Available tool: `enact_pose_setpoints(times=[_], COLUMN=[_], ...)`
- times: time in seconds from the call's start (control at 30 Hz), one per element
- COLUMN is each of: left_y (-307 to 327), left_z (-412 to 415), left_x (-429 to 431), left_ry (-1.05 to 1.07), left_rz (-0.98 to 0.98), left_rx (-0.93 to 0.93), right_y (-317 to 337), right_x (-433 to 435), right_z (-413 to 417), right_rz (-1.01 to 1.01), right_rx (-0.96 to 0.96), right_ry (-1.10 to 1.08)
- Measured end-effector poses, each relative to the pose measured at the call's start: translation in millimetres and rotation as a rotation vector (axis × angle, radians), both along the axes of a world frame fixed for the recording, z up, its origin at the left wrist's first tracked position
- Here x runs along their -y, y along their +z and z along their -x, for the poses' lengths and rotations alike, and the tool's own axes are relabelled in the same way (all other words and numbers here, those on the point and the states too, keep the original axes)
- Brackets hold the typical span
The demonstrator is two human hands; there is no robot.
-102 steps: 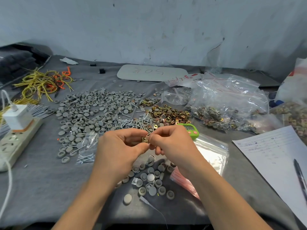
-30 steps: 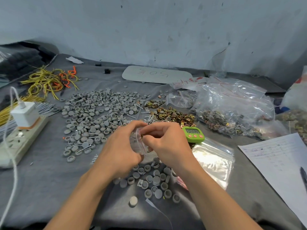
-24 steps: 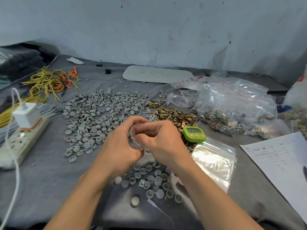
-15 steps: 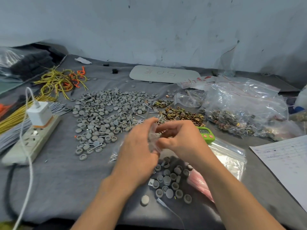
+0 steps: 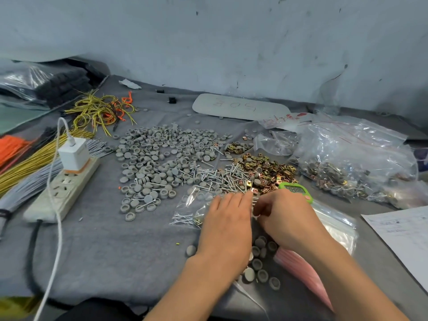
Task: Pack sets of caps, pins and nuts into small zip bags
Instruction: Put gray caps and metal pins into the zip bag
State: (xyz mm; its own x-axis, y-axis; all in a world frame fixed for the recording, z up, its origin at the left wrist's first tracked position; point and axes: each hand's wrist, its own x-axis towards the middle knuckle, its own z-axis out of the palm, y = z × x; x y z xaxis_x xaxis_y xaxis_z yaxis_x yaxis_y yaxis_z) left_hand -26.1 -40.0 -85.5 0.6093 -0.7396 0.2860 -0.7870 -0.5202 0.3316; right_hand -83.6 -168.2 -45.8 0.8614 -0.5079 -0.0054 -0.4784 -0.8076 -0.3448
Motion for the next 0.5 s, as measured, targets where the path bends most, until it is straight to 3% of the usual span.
enact_pose_setpoints(times=[0.17,0.27,0.4,0.5], left_y=[0,4,16,21], left_z=[-12,-24,-39,-37], left_x=[-1,-1,-7,-10], left_ry=[0.028,0.049,0.004,0.022], left_rz=[0.093,0.062,-0.099,-0.039], left_rx=[-0.102,-0.253,-0.284,-0.349], right_y=[6,9,5,3], right_x=[1,-4,-10,-12], right_z=[10,20,18,15], right_rz=[-0.12,-0.178,-0.158,-0.161], right_rx=[-0.056,-0.133,-0.107,-0.108], right_ry=[0.135,0.222,0.198,0.172])
